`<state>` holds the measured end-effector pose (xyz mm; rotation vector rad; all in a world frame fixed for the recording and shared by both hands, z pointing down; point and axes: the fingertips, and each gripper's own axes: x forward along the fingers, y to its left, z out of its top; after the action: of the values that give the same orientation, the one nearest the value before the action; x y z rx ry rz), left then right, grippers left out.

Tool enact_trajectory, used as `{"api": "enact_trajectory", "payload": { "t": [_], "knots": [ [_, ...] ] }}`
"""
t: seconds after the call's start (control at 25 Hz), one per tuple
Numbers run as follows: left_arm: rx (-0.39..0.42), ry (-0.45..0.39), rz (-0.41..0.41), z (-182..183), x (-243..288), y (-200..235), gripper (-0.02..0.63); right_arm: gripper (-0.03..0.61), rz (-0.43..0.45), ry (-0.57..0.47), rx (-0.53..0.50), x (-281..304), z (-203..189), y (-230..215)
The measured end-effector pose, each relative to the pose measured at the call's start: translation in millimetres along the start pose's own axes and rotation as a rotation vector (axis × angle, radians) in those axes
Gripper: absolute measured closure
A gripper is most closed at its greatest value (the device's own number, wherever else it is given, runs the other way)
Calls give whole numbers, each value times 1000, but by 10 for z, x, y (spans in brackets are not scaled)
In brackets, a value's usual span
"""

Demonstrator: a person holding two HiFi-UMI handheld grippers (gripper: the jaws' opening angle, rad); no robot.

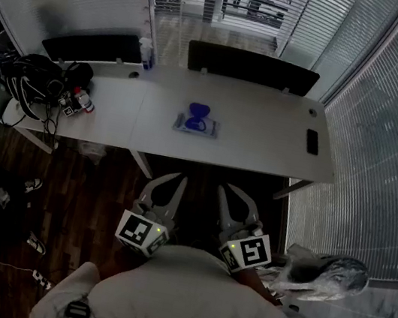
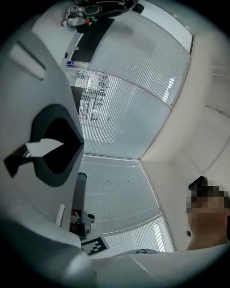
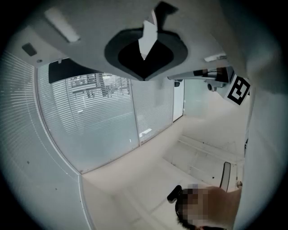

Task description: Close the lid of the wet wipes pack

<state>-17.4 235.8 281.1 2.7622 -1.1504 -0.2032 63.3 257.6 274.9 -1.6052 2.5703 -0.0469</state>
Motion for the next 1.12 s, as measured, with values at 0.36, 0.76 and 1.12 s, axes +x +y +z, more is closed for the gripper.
{"api": "enact_trajectory", "payload": {
  "t": [0.36, 0.76, 1.12],
  "knots": [
    [-7, -1, 9, -18, 102, -118, 615, 578, 14, -19, 31, -88, 6, -144],
    [4, 0, 9, -70, 204, -387, 615, 578, 13, -33, 38, -306, 48, -334],
    [4, 0, 6, -200, 373, -688, 615, 578, 3, -26, 62, -557, -32, -585]
  ]
}}
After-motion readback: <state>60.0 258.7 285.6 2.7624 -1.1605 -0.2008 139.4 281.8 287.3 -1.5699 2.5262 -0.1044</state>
